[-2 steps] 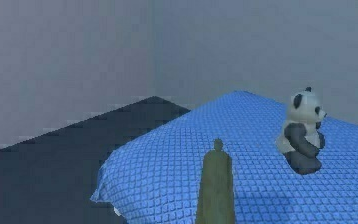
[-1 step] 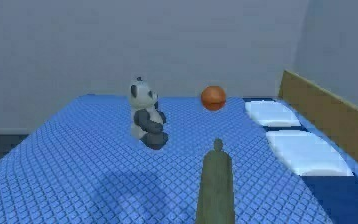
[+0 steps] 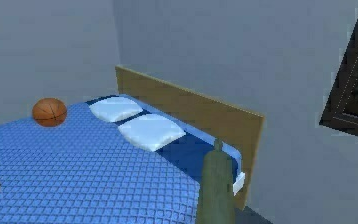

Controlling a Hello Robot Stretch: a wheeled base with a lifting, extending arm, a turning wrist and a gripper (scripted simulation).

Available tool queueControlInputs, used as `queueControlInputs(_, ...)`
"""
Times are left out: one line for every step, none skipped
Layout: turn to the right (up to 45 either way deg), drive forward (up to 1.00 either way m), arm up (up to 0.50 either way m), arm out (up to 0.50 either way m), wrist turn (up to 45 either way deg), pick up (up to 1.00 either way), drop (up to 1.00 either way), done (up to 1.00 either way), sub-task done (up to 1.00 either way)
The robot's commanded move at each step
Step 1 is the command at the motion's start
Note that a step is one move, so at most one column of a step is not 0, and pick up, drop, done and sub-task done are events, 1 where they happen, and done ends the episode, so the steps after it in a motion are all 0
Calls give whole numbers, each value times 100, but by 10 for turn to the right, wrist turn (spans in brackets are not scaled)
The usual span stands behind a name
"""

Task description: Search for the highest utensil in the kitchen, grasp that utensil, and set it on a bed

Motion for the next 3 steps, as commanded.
queueControlInputs(60, 0, 0, 0, 0, 0, 0, 0, 0)
queueControlInputs(30, 0, 0, 0, 0, 0, 0, 0, 0)
queueControlInputs(-450, 0, 0, 0, 0, 0, 0, 0, 0)
